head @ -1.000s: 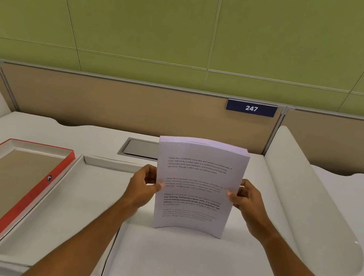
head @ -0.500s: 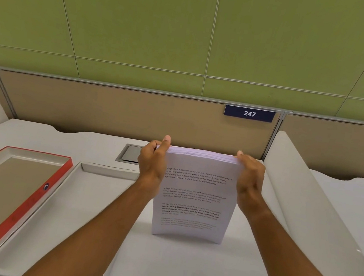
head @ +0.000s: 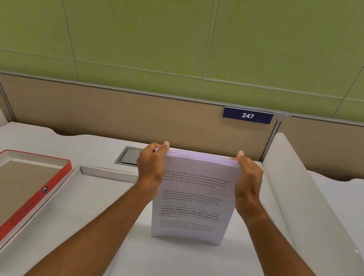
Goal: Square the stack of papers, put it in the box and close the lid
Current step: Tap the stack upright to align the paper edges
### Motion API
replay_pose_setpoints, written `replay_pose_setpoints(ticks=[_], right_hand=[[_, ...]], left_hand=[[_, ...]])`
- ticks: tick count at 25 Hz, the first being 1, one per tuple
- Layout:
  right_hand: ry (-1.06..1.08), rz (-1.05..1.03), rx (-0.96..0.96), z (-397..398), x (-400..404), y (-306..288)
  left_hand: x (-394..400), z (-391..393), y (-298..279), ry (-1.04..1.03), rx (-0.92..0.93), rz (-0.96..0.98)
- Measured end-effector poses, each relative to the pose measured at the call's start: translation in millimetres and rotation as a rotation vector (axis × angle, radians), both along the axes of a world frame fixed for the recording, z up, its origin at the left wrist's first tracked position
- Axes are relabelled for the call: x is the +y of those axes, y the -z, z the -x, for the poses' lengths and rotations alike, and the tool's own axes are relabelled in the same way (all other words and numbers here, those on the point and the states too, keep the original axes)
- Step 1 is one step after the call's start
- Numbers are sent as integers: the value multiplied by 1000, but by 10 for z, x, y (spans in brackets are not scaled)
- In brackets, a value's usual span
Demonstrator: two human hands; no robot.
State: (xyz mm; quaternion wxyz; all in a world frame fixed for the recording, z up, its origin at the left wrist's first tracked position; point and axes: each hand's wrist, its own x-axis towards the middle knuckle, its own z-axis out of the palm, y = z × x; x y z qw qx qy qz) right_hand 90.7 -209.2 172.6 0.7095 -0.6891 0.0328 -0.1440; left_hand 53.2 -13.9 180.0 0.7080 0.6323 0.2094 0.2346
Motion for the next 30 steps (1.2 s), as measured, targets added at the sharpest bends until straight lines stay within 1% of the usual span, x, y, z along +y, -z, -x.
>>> replay_pose_setpoints(ticks=[2, 5, 6, 8, 10, 12, 14, 18, 20, 22, 24, 27, 30], right_hand=[[-25, 0, -3, 13, 11, 33], [-47, 21, -45, 38, 54, 68], [-92, 20, -64, 32, 25, 85], [-251, 16, -110, 25, -125, 165], [-408, 49, -105, 51, -329, 350], [-445, 168, -30, 80, -469, 531], [-410, 284, 20, 94, -518, 642], [-392, 334, -11, 71, -532, 643], [-392, 320, -22, 69, -528, 662], [-391, 288, -6, 85, -527, 720], [-407, 261, 25, 104, -554, 810], [-422, 292, 79, 145, -599, 968], [-383, 322, 89, 156, -595, 1021]], left_hand=[[6, 35, 17, 83, -33, 85], [1, 74, 48, 212, -111, 130], [27, 85, 61, 261, -152, 114], [151, 131, 109, 357, -209, 21], [307, 225, 256, 423, -177, -143], [413, 292, 439, 400, -41, -345], [452, 318, 553, 331, 53, -462], [501, 274, 540, 324, 45, -505], [523, 265, 547, 326, 40, -514], [529, 286, 596, 318, 45, -481], [517, 309, 704, 324, 78, -467], [491, 348, 882, 330, 158, -473], [488, 353, 950, 312, 171, -464]])
